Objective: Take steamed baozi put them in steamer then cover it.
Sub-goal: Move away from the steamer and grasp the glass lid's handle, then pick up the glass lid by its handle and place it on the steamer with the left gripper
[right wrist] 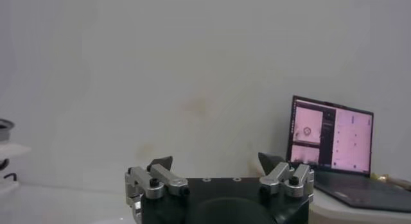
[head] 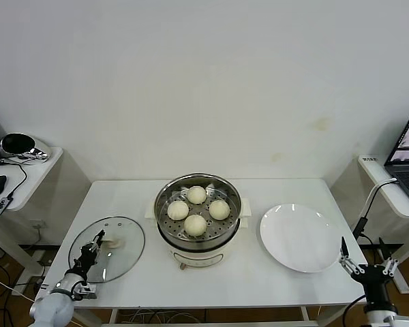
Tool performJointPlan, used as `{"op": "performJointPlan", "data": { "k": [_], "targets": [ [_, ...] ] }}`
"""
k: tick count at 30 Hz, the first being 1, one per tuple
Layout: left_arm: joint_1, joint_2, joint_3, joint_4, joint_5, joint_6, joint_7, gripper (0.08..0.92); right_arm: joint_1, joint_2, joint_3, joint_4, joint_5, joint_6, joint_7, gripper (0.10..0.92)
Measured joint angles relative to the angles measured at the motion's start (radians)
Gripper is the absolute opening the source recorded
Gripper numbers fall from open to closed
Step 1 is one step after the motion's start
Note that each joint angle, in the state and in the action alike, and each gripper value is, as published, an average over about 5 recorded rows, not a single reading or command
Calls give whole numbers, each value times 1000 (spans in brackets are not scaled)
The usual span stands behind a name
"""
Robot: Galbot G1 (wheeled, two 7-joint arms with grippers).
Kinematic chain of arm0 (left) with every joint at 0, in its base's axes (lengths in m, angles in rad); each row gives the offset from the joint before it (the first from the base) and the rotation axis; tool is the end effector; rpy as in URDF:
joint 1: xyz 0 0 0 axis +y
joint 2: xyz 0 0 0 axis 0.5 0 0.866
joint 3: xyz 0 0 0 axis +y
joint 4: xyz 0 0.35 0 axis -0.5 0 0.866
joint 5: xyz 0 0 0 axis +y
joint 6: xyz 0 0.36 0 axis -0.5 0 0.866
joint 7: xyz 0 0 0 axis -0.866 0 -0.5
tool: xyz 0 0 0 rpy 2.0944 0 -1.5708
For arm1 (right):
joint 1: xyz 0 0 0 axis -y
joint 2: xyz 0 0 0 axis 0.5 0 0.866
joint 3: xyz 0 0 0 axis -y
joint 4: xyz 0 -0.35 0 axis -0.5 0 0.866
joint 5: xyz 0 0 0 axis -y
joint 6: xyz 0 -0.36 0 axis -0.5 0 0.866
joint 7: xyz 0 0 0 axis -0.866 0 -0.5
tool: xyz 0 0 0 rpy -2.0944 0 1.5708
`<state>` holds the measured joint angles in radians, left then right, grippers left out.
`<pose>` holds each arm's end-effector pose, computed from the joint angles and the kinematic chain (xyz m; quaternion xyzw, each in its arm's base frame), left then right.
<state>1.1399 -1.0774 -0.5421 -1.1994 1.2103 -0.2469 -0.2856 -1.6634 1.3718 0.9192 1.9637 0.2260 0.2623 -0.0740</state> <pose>0.2950 0.2331 -0.4496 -0.0844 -0.6791 -0.7288 0.0221 0.1449 -0.1676 -0.3264 0.0866 0.9910 -0.0879 0.0516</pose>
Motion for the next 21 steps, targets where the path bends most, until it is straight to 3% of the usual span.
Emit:
{"op": "performJointPlan", "data": {
  "k": [10,21],
  "targets": [
    [52,4,-26,-83,-66,42,-39,138,14,-1,-17,-20,-23,19,-10,823],
    [192,54,-106,-367,-166,238,10,138,13,-8,-23,-22,-48,38,-17,823]
  ]
}}
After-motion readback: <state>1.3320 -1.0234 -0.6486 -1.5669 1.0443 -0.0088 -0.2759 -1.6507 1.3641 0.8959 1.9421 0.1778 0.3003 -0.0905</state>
